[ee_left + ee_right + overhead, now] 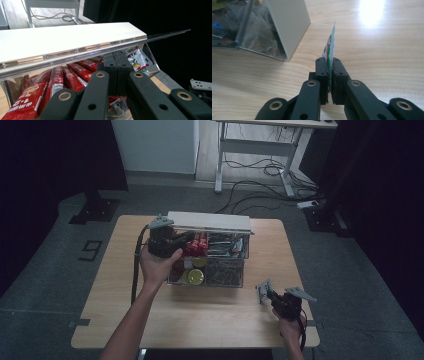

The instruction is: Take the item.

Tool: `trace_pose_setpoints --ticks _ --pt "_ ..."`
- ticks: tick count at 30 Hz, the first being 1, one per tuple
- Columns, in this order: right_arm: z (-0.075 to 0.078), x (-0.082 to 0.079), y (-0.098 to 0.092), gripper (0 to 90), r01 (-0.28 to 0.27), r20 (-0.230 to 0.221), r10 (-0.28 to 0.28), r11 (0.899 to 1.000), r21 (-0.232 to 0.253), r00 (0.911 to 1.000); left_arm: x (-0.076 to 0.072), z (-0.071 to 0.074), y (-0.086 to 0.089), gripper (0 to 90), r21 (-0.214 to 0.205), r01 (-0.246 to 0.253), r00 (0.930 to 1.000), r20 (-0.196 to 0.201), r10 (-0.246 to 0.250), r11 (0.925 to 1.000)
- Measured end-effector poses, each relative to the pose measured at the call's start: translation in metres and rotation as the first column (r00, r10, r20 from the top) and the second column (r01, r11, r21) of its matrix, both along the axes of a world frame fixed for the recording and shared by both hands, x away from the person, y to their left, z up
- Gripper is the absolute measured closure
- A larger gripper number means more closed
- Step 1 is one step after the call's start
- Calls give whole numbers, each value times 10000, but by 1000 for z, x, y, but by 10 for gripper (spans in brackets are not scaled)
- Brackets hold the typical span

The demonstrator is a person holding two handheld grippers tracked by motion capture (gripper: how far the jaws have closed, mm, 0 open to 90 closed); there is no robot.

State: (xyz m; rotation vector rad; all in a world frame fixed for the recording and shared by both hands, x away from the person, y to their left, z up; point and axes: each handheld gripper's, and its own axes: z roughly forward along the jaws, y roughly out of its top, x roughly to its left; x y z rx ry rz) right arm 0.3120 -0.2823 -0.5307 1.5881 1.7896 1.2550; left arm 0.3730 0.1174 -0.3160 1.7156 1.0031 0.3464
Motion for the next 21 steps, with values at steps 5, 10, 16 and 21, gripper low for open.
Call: trace_pose_setpoints --ticks 5,10,16,21 --pt "-5 2 -4 832 119 -179 -119 9999 -12 9998 0 0 0 894 -7 -6 10000 3 6 10000" --pt "-7 3 -5 809 240 -314 -243 9997 -104 9992 0 0 0 893 1 14 10000 12 -14 10000" --pt "-10 5 -9 730 461 -637 -473 9987 -212 9968 0 0 0 893 -11 19 10000 20 -19 10000" --pt "-14 6 -10 619 734 -921 -775 9962 -467 9927 -1 0 -2 893 -12 21 10000 27 -21 10000"
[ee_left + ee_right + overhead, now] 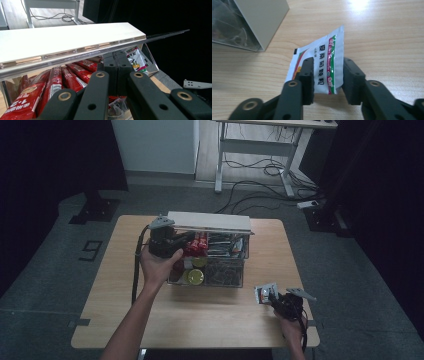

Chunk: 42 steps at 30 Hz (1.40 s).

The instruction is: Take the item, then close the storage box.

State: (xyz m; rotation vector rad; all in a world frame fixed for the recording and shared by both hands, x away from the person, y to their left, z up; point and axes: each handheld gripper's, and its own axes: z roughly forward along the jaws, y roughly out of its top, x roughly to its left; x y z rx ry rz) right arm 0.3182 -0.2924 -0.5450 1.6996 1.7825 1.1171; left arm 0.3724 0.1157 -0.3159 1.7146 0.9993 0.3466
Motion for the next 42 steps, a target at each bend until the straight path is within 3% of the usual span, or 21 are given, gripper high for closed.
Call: trace_pose_setpoints --ticks 4,10,18,42 --pt "-1 0 -1 492 381 -171 -383 9992 -136 9991 0 0 -1 894 -2 9 10000 2 -9 10000" --pt "5 -4 -3 383 840 97 -837 9962 -252 9964 -2 1 -1 896 37 14 10000 32 -14 10000" --pt "12 -8 -3 385 684 566 -677 9976 -103 9961 -2 0 1 900 -55 33 10000 11 -33 10000" --pt "7 -5 -19 397 806 288 -811 9966 185 9963 -11 -6 9 896 -111 251 9995 -207 -253 9996"
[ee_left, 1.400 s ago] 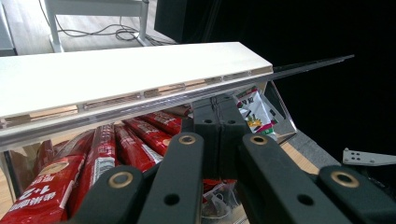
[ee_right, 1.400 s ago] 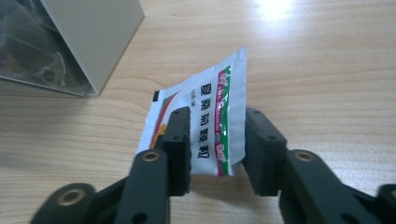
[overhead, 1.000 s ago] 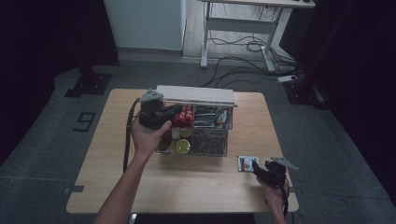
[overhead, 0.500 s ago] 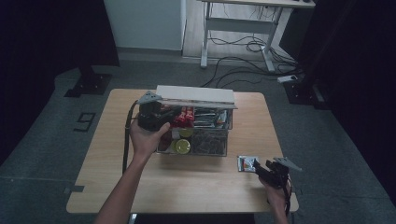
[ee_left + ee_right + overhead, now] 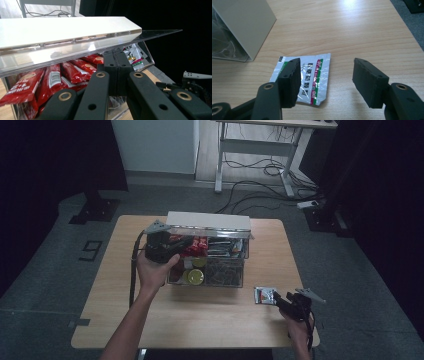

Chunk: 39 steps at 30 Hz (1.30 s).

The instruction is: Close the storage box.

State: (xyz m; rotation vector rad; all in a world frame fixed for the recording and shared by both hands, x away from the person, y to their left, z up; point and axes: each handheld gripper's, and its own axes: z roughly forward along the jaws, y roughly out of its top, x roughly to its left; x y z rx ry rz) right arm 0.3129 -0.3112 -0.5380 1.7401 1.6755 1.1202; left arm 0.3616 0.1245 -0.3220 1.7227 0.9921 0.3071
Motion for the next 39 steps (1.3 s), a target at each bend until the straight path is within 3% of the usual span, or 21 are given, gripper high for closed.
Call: trace_pose_setpoints --ticks 39 --pt "0 -1 3 401 -54 -114 54 10000 -8 9999 -12 -30 4 896 133 189 9988 -460 -183 9997"
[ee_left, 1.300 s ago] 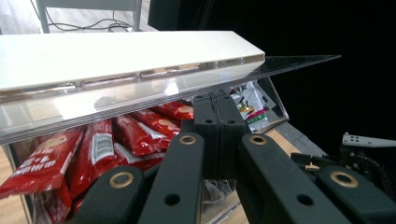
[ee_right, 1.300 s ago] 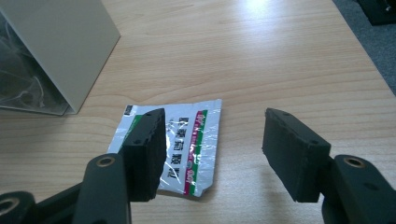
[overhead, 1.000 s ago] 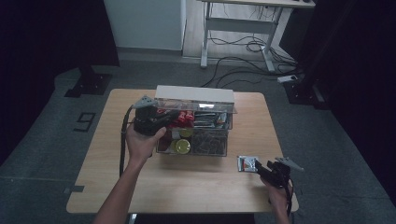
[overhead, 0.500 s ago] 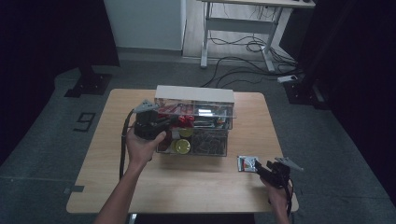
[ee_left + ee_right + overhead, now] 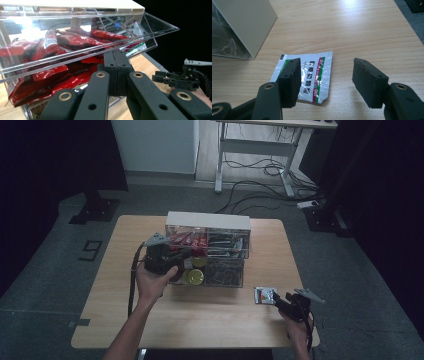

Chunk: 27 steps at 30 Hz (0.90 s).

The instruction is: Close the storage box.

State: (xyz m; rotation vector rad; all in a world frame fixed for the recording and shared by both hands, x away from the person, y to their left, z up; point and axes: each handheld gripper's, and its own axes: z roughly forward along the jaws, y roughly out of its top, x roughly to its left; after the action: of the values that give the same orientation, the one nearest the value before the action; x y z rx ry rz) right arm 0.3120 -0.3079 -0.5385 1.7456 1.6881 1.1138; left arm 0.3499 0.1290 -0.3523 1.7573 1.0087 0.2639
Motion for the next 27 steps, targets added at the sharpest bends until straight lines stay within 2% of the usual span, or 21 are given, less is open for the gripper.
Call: trace_pose_setpoints --ticks 11,15,23,27 --pt "0 0 1 400 -61 -18 61 10000 -22 10000 2 -3 0 889 -43 63 9999 -142 -64 10000" --pt "2 -2 -1 400 -59 164 58 10000 56 9998 -1 -3 0 864 -65 120 9999 -65 -120 9999" --pt "10 -6 5 390 -618 706 613 9981 59 9956 -9 -4 4 685 -212 323 9992 231 -318 9993" --pt "14 -8 10 387 -1013 992 1015 9948 -73 9899 -15 -7 5 581 -1 389 9982 466 -388 9992"
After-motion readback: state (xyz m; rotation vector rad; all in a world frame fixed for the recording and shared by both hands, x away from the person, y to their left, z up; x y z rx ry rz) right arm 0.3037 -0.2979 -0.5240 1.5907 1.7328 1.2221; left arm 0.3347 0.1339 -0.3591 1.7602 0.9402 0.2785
